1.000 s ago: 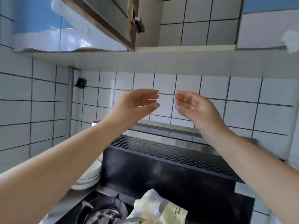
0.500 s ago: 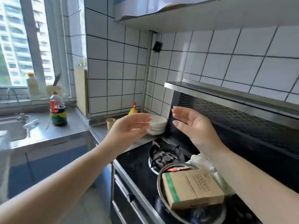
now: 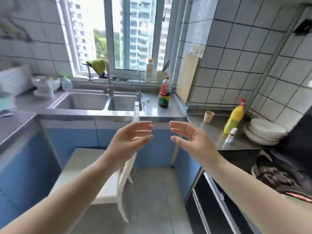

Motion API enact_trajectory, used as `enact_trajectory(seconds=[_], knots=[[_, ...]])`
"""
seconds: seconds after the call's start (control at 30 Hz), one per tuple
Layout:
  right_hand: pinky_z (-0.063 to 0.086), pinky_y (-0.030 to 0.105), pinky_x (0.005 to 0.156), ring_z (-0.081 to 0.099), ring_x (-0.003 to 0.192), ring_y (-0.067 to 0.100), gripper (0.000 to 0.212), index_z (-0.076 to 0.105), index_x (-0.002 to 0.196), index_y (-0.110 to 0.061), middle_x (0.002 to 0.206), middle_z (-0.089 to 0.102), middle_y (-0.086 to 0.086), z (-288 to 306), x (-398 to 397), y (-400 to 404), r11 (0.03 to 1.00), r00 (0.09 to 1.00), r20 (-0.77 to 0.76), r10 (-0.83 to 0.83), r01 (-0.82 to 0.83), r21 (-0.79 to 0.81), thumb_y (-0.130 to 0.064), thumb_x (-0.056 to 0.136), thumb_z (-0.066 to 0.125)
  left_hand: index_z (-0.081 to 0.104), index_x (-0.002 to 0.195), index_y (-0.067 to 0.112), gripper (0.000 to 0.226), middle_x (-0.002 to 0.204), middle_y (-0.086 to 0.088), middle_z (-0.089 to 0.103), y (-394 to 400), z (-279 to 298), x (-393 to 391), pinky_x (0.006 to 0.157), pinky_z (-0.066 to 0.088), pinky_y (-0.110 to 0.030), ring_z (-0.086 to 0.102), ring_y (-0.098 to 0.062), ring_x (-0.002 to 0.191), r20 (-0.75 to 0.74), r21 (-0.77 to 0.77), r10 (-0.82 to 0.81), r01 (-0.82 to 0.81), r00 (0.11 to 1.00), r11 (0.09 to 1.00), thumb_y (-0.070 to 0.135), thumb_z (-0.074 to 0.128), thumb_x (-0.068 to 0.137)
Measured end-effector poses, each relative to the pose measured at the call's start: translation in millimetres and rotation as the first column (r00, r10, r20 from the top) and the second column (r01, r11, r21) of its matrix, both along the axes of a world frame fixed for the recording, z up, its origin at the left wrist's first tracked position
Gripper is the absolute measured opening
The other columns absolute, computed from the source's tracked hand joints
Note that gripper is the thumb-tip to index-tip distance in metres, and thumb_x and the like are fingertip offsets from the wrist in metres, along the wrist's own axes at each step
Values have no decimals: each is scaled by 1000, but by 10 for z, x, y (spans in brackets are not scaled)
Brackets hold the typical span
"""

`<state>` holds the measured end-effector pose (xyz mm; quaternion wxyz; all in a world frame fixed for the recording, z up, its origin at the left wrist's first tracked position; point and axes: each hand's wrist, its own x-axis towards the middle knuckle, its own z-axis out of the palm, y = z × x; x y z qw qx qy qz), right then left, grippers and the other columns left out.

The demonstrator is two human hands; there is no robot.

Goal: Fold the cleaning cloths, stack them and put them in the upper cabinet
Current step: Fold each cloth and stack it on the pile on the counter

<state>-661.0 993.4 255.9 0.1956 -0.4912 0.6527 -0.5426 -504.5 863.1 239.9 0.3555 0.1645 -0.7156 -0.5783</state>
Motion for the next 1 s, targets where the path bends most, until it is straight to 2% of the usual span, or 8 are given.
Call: enact_trajectory(seconds=[0.1,0.2,0.3,0.47,0.67,0.77,0.87,1.0], knots=[[48,13,89,58,111,-3,38,61,117,-30,119,64,-13,-112,587,-606,994,994,9,107,-107,22,-17,82,70,64,109,21,35,104,11,69,-414,-105,716,72,51,-11,66,-2,94,25,-3,102,-102,994,995,12,70,76],[46,16,95,57,113,-3,40,60,120,-30,120,63,-12,-235,1128,-1119,978,978,44,203,-205,43,-20,82,70,64,109,25,38,108,10,69,-754,-209,1373,76,51,-12,66,-3,98,59,4,192,-193,980,981,23,70,72],[47,10,88,57,110,-7,38,60,115,-34,118,63,-15,-371,1657,-1602,952,951,75,300,-303,48,-17,82,69,63,110,28,41,110,9,69,-1034,-327,1991,81,51,-16,65,-5,101,78,20,293,-295,953,955,30,70,70],[47,7,85,58,108,-8,36,59,109,-39,117,62,-20,-535,2458,-2279,884,884,98,456,-463,67,-14,84,68,65,107,30,39,110,6,69,-1403,-530,2861,86,53,-23,65,-9,102,97,95,467,-475,879,875,29,77,70],[46,11,88,57,109,-8,36,60,111,-40,118,62,-21,-707,3129,-2951,800,808,141,573,-588,119,-17,84,68,64,110,22,32,110,5,68,-1727,-746,3533,87,51,-22,65,-7,101,136,174,610,-625,781,761,9,68,82],[47,9,87,59,105,-9,36,60,106,-42,114,63,-22,-829,3437,-3425,745,758,155,633,-652,144,-15,85,67,65,106,29,32,109,8,69,-2030,-889,3836,88,48,-23,64,-6,102,150,194,684,-700,714,687,22,73,76],[47,20,96,60,108,-4,36,61,105,-41,115,64,-17,-892,3616,-3800,720,733,174,657,-679,142,-12,85,67,66,103,31,35,109,8,69,-2300,-962,3996,88,49,-25,64,-8,102,164,235,714,-730,681,642,30,72,68],[47,31,101,59,109,-4,35,61,103,-44,113,65,-18,-979,3830,-4505,677,691,199,694,-722,145,-15,84,68,65,102,28,29,107,7,69,-2881,-1032,4150,79,51,-18,64,-4,98,152,275,766,-771,625,574,15,74,78]])
